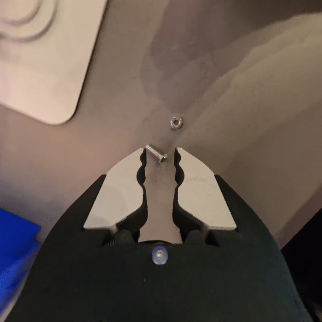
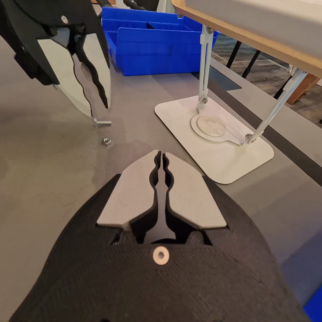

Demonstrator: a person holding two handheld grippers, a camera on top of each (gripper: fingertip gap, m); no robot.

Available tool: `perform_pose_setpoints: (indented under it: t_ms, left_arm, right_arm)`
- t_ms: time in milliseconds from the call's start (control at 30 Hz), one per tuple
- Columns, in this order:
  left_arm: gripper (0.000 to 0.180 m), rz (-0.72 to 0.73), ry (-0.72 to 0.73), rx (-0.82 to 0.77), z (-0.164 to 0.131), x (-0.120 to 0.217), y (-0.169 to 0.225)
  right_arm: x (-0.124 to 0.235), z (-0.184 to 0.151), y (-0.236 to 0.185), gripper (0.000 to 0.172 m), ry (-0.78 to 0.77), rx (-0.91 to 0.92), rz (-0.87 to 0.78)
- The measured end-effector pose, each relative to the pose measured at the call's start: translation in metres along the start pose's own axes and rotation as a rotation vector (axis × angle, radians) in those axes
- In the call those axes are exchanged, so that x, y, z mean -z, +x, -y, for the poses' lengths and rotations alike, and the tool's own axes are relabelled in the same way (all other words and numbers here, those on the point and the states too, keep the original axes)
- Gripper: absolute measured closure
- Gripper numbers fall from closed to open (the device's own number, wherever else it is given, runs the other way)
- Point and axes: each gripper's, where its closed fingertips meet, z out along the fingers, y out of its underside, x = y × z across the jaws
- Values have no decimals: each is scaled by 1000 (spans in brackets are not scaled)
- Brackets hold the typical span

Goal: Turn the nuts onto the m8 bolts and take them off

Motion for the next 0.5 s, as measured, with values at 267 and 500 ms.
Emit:
perform_pose_setpoints:
  t_ms: [267,500]
  left_arm:
    - [143,93,122,395,-18,-13,-5]
    - [142,189,107,453,-22,-29,-2]
  right_arm:
    - [1,0,1,170,9,-23,5]
    - [1,0,1,170,18,-37,7]
